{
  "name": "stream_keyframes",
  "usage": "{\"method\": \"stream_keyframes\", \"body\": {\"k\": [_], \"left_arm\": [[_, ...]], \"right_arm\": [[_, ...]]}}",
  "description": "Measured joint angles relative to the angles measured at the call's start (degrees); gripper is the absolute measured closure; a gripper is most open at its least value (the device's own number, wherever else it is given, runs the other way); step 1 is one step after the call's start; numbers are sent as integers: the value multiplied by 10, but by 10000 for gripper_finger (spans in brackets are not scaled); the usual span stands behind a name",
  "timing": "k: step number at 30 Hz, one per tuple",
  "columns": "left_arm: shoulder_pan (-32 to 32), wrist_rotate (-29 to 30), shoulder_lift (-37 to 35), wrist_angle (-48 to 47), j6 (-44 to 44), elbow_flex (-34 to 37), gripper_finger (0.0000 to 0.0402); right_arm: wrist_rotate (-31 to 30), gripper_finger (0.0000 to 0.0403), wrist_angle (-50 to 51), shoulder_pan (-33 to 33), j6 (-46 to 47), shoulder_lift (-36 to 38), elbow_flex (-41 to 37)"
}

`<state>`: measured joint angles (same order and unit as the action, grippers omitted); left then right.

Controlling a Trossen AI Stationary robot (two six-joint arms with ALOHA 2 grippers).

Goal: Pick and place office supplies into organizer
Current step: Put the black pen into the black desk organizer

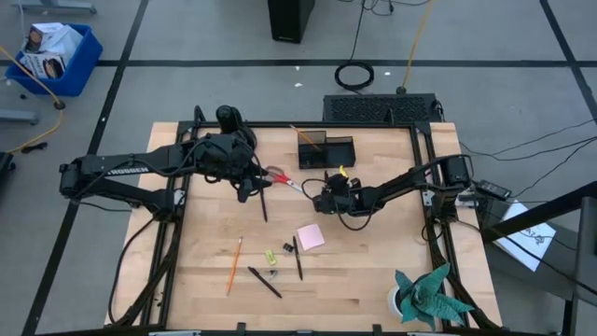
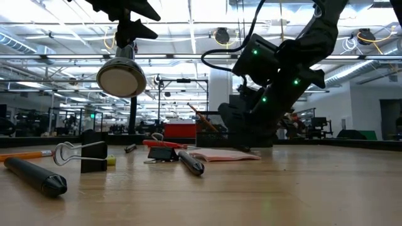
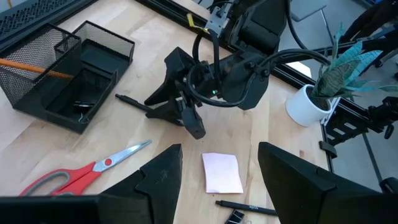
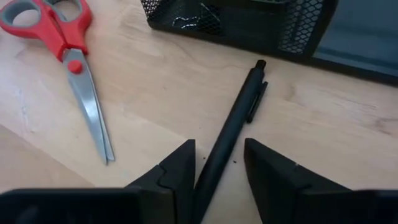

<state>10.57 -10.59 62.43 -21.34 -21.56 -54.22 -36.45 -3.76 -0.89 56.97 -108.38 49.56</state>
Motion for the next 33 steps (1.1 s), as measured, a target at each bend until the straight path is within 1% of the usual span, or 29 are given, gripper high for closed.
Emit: {"method": "stream_keyframes", "body": {"k": [4,10,16,21,27,33], "left_arm": [[0,0,0,0,0,0,186],[0,1,0,0,7,0,186],[0,1,0,1,9,0,186],[0,12,0,1,9,0,186],[0,31,0,1,8,0,186],[0,32,0,5,-14,0,186]], "right_arm": [[-6,309,1,0,0,0,-1],[-2,382,1,1,-3,0,-1],[3,380,-4,-2,8,0,-1],[13,384,-43,-14,-21,2,-3],[52,383,-47,-28,-39,25,-3],[55,383,-52,-46,-48,54,-3]]}}
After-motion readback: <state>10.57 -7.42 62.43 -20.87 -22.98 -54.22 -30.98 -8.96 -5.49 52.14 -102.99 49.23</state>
